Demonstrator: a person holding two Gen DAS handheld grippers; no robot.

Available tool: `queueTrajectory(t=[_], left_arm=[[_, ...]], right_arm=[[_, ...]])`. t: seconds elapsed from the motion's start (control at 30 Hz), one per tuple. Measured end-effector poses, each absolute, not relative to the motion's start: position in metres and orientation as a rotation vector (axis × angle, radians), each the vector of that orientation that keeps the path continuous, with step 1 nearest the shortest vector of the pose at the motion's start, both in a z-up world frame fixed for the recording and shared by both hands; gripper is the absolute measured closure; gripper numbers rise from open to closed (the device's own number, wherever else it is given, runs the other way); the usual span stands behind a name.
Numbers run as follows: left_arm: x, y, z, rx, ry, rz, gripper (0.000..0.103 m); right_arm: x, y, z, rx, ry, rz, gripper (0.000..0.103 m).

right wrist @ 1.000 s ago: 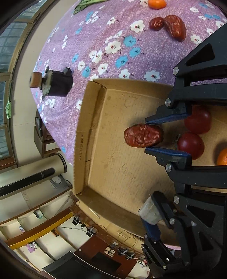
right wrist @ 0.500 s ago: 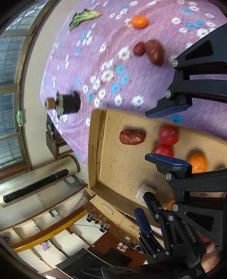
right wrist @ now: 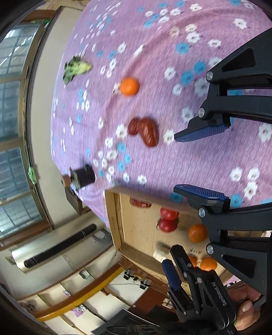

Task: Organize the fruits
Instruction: 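Grasp another red date with the left gripper while the right gripper grasps an orange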

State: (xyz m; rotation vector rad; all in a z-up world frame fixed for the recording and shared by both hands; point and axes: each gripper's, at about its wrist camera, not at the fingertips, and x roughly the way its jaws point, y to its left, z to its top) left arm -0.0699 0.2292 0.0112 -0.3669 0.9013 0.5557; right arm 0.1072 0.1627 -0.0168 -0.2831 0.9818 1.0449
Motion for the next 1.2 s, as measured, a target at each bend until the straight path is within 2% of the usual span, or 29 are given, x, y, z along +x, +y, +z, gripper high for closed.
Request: queueTrajectory(t=[0.33,0.47,0.7,1.2], left_arm=[[-0.037,0.198,0.014,-0.338,0.917,0.473,0.056],[-0.027,0.189,0.012,-0.332,0.920,0.452,0.051],[-0.009,0.185,0.008,-0.342,0.931,0.423,0.051],[0.069,0.203,-0.030,-0.359,1.004,0.409,0.051]], right_arm=[[0.134,0.125,-0.026,-0.242,1.000,0.967,0.059],[0.146,0.115,-0.029,-0.227,1.008,0.941,0.059],[0.162,0.111,-0.035,-0.222,1.016,0.921,0.059],[0.232,0.177,-0.064,-0.269,1.022,0.870,0.059]])
